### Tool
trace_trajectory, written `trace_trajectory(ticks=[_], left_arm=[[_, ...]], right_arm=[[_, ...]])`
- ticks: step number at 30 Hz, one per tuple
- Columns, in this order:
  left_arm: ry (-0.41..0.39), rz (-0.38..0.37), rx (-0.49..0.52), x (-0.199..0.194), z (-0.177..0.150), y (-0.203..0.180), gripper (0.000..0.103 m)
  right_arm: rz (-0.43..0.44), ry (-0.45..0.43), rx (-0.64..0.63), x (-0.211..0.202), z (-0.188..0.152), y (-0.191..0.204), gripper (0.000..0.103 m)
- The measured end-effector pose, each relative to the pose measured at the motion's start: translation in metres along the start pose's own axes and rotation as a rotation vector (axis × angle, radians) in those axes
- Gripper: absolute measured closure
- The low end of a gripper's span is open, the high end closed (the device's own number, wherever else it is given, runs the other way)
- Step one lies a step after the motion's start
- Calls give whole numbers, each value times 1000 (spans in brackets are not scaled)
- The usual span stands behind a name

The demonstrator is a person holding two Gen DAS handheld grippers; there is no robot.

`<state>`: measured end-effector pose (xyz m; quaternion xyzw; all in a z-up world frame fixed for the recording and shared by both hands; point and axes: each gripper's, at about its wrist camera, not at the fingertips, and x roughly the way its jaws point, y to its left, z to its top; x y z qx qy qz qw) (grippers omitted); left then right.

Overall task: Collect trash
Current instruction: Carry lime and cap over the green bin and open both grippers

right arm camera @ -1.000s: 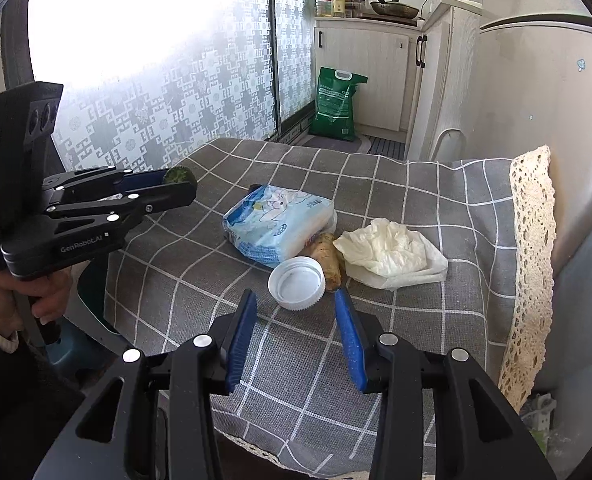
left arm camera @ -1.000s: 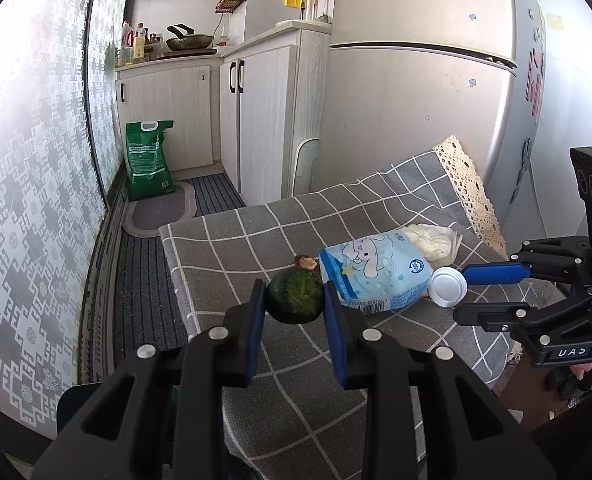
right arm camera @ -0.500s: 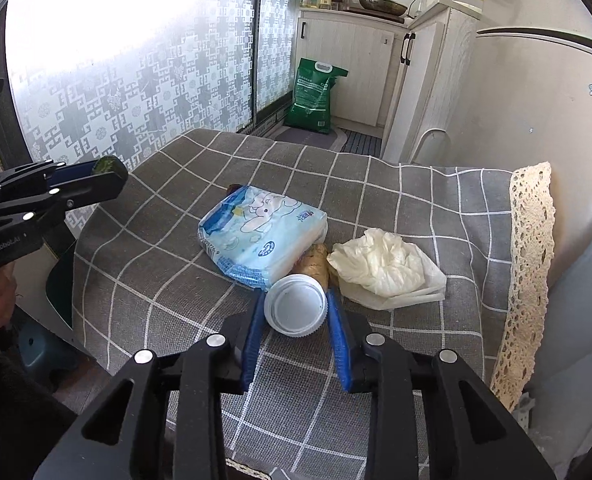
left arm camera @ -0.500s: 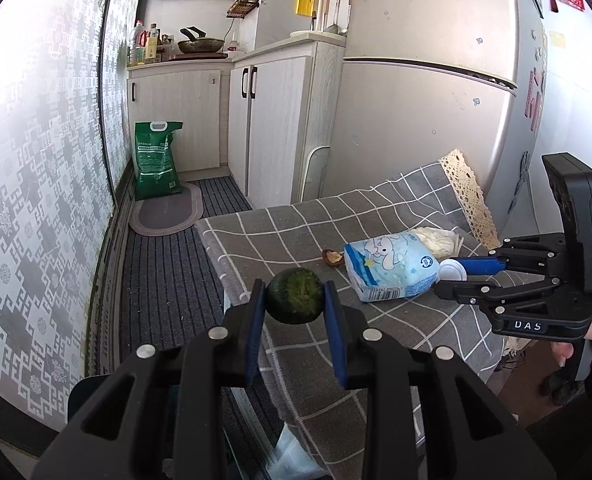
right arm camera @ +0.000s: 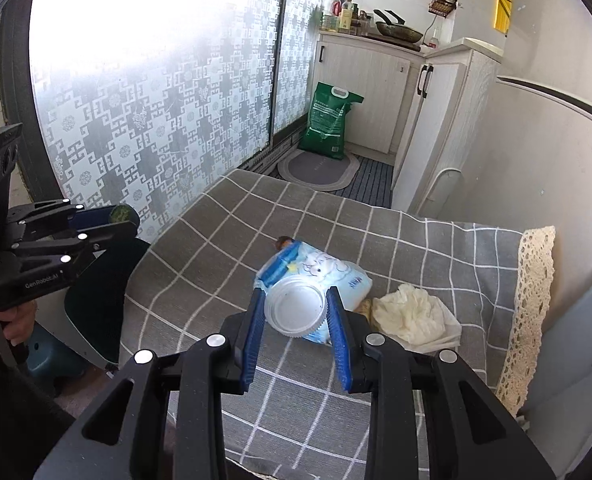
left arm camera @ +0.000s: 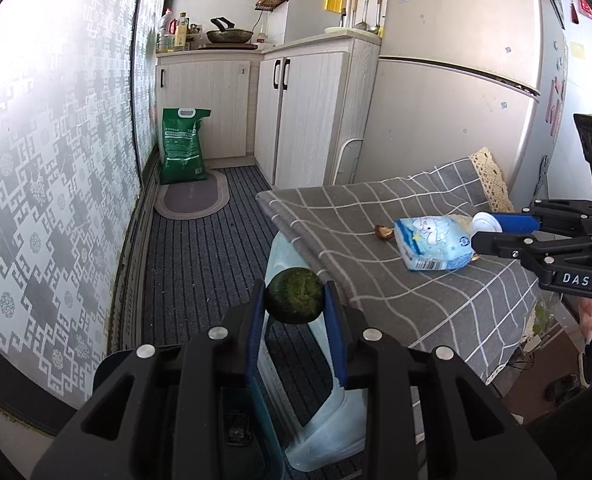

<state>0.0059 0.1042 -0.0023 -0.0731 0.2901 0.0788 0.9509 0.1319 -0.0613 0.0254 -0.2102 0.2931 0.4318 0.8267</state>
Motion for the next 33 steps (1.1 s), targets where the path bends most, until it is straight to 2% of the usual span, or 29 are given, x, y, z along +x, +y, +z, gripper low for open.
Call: trace_trajectory(ticks=[5, 20, 27, 33], left_arm=[[40, 45, -22, 1, -12, 19, 72], [154, 92, -123, 2, -55, 70, 72], [229, 119, -181, 12, -85, 95, 72], [280, 127, -208, 18, -98, 107, 72]], right_arm=[[42, -6, -27, 3, 11, 22, 72], [203, 15, -73, 28, 34, 90, 72], [254, 51, -105, 46, 36, 121, 72], [287, 86, -132, 62, 35, 145, 72]])
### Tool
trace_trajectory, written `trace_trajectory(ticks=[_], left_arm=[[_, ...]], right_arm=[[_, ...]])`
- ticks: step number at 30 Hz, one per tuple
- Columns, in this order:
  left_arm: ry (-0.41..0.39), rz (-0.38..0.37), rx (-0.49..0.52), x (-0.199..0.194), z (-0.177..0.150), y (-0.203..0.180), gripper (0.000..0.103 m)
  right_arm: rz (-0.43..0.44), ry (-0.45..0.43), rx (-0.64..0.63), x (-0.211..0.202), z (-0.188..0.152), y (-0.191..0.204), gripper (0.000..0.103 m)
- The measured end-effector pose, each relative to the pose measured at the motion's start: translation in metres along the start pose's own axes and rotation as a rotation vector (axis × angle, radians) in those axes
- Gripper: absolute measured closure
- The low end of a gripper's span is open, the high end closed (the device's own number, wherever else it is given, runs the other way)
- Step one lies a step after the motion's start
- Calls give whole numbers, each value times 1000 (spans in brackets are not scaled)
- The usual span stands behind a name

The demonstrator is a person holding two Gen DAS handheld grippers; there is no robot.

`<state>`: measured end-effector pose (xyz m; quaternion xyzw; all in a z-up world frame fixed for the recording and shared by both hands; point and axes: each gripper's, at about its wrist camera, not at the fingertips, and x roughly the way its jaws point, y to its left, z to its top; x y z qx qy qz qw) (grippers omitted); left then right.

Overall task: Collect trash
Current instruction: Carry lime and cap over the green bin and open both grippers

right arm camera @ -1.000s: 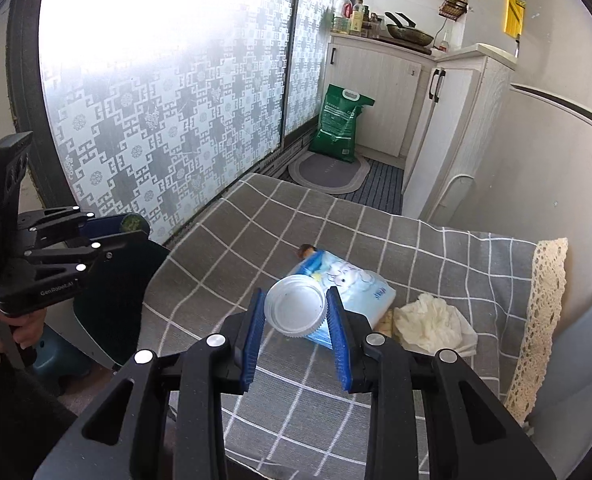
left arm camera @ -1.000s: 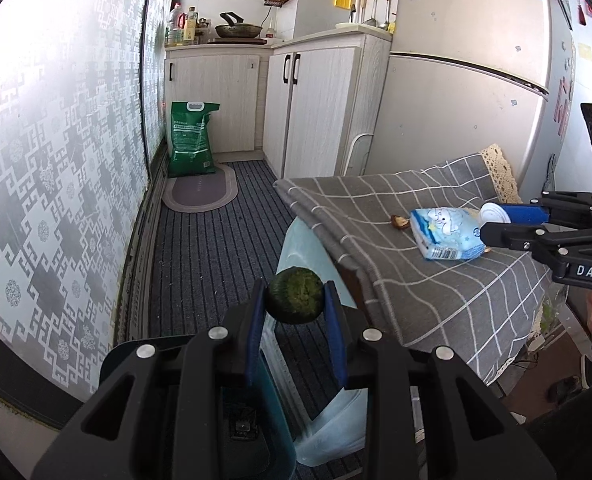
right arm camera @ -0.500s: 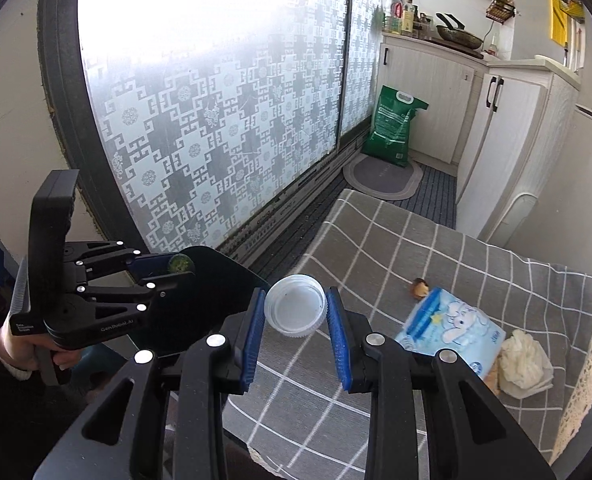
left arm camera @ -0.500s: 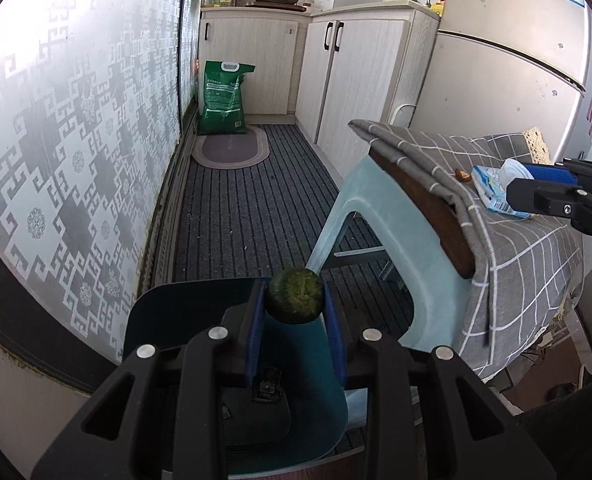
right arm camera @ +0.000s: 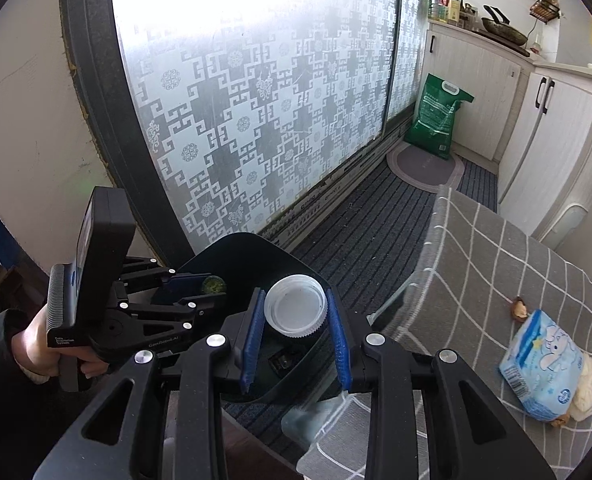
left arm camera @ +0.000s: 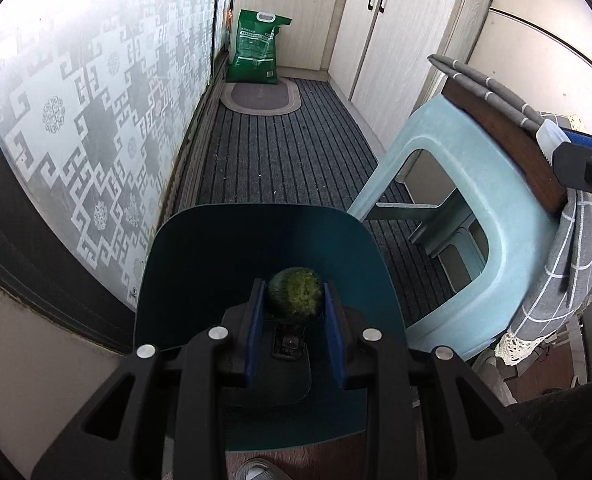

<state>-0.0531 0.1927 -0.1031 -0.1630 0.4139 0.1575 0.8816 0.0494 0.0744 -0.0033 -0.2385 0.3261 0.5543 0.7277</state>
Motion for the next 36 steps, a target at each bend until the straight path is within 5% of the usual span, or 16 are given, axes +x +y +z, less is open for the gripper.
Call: trace_trajectory(ticks=[18, 28, 36], left_arm=[[157, 13, -45, 45, -23, 26, 72], [100, 16, -46, 34, -20, 28, 60], [-48, -19, -61, 0, -10, 29, 81]], right_arm=[[45, 157, -71, 63, -13, 32, 72], [41, 249, -86, 97, -28, 38, 72], [50, 280, -77, 113, -35, 37, 72]])
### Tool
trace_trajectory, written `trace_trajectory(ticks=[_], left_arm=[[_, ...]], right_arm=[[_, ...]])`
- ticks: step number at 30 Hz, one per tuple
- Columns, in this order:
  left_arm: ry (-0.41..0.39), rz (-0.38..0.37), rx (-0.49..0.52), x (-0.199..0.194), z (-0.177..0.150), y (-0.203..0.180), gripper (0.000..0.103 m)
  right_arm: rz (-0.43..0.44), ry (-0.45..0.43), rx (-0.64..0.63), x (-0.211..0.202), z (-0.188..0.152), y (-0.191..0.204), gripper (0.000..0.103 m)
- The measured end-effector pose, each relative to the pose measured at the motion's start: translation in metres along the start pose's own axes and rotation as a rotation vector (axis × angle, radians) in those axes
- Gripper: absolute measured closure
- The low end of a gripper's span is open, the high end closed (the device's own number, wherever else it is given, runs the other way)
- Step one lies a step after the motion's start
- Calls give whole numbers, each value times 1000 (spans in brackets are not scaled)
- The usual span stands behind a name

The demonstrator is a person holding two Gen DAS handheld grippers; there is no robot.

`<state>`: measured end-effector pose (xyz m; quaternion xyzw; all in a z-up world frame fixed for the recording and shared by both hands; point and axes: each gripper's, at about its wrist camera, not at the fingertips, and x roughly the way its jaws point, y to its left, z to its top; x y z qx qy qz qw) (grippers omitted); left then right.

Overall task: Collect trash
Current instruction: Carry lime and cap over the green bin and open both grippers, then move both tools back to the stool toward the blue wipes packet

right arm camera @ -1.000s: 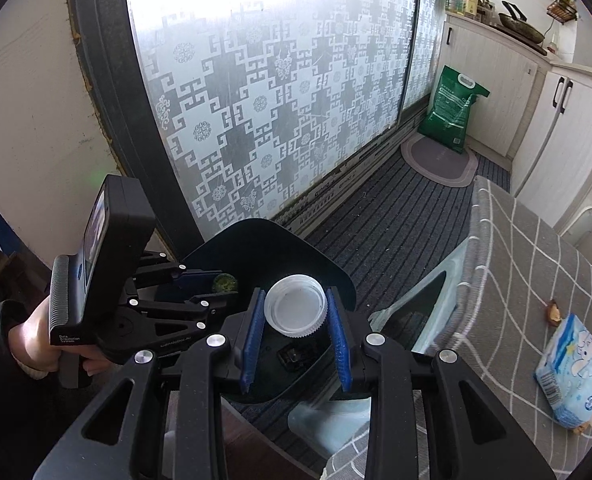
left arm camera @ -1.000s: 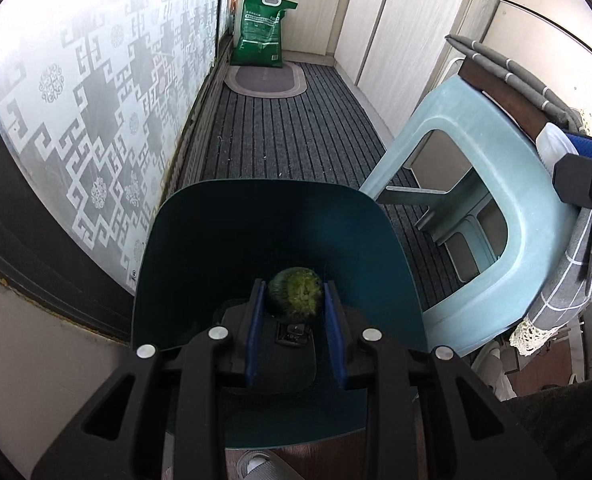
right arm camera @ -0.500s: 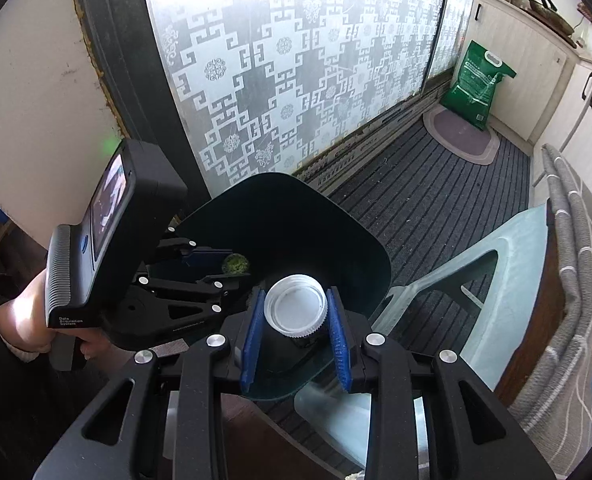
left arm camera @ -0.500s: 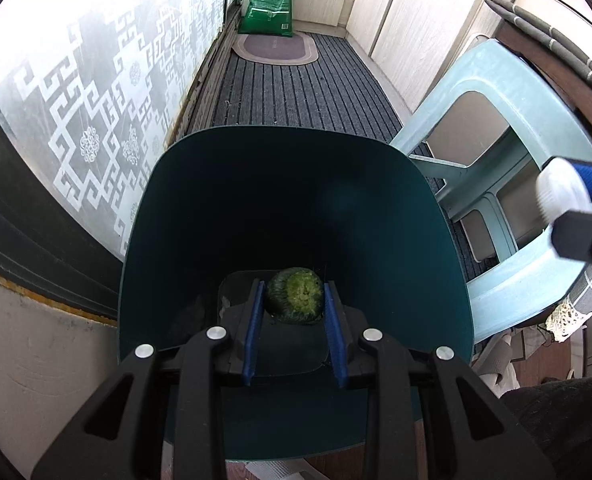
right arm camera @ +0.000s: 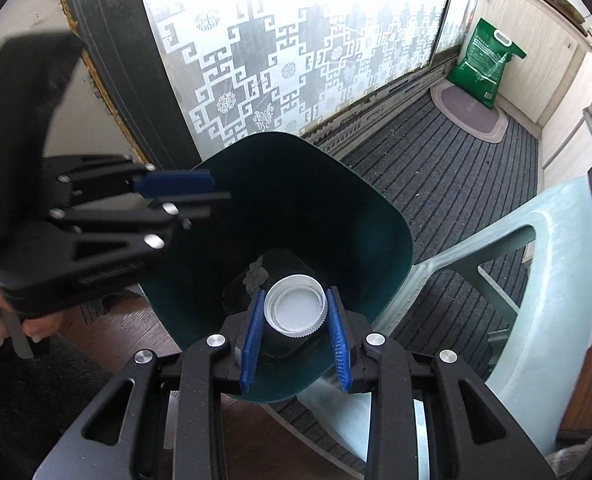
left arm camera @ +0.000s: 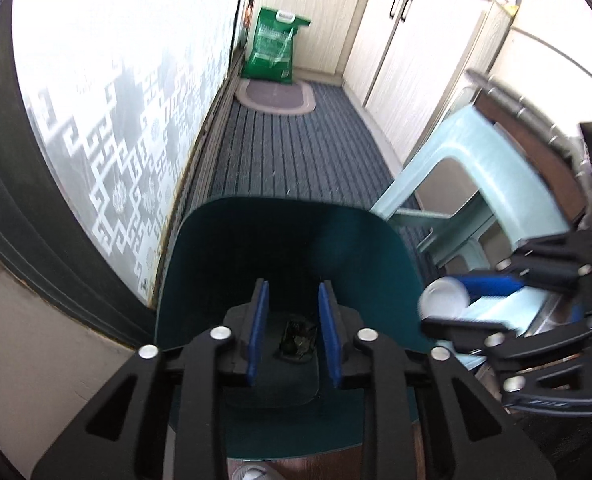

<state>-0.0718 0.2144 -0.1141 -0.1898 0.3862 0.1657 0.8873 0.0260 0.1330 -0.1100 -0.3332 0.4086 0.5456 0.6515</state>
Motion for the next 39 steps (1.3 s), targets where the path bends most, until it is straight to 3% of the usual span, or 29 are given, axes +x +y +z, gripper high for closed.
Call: trace_trajectory(ticks=[19, 20, 22, 28, 35, 39], left_arm=[[-320, -111, 3, -88, 31, -23, 86], [-336, -115, 6, -93, 32, -22, 86], [-359, -129, 6, -100, 33, -23, 86], [-394, -151, -3, -116, 35, -20, 86], [-428, -147, 6, -129, 41, -25, 84], [-458, -152, 4, -137, 45, -29, 82]], right_arm=[[48, 56, 16, 36, -5, 6, 72], [50, 59, 14, 37, -4, 6, 71], [59, 69, 15, 39, -3, 8, 60], [57, 23, -5, 26, 1, 14, 60], [31, -104, -36, -16, 11, 17, 73], [6, -200, -36, -51, 12, 13, 73]])
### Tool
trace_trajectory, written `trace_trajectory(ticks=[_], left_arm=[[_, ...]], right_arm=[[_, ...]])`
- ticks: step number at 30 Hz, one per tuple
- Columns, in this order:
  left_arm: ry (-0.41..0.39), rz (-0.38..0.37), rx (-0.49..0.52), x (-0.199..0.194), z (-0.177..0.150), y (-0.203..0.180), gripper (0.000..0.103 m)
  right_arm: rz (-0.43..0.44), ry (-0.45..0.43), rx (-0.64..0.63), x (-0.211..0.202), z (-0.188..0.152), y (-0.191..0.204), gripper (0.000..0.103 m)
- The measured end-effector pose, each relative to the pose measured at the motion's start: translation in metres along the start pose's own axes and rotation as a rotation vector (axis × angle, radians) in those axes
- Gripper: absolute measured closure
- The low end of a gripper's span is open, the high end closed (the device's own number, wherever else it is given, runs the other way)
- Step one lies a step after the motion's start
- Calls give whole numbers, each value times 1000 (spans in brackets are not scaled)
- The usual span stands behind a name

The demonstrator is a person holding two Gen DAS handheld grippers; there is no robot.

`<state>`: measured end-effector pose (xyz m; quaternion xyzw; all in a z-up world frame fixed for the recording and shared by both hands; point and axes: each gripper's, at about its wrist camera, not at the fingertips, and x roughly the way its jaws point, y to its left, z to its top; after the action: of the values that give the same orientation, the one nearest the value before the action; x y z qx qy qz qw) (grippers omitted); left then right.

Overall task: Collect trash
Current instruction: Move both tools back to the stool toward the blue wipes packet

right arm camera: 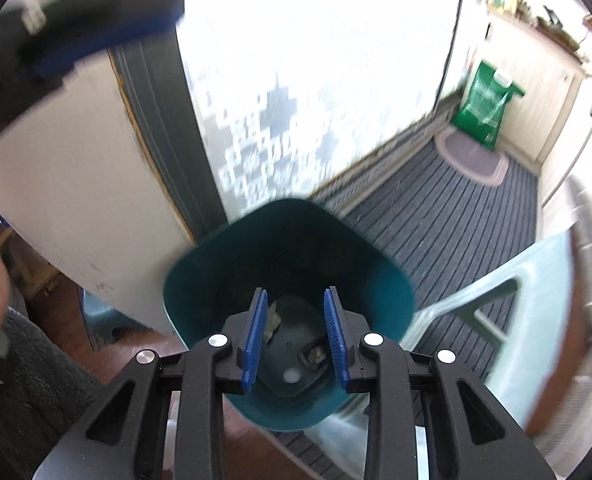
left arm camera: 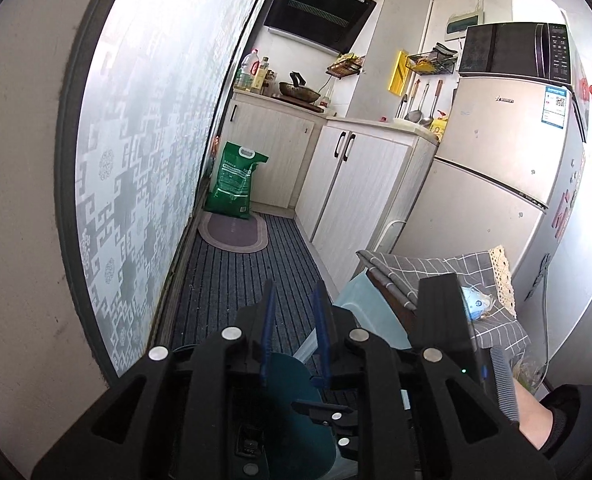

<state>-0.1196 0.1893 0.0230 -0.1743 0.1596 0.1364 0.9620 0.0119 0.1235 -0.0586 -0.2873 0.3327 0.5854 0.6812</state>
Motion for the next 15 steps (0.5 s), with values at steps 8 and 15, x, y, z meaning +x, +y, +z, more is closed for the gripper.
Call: trace_trajectory(ticks=[8, 15], left_arm=[[-73, -37, -3, -7, 14, -23, 77], [-36, -96, 15, 21, 13, -62, 69]], right_arm=[[-69, -135, 13, -69, 4, -22, 74], [-161, -196, 80, -118, -10, -69, 73]])
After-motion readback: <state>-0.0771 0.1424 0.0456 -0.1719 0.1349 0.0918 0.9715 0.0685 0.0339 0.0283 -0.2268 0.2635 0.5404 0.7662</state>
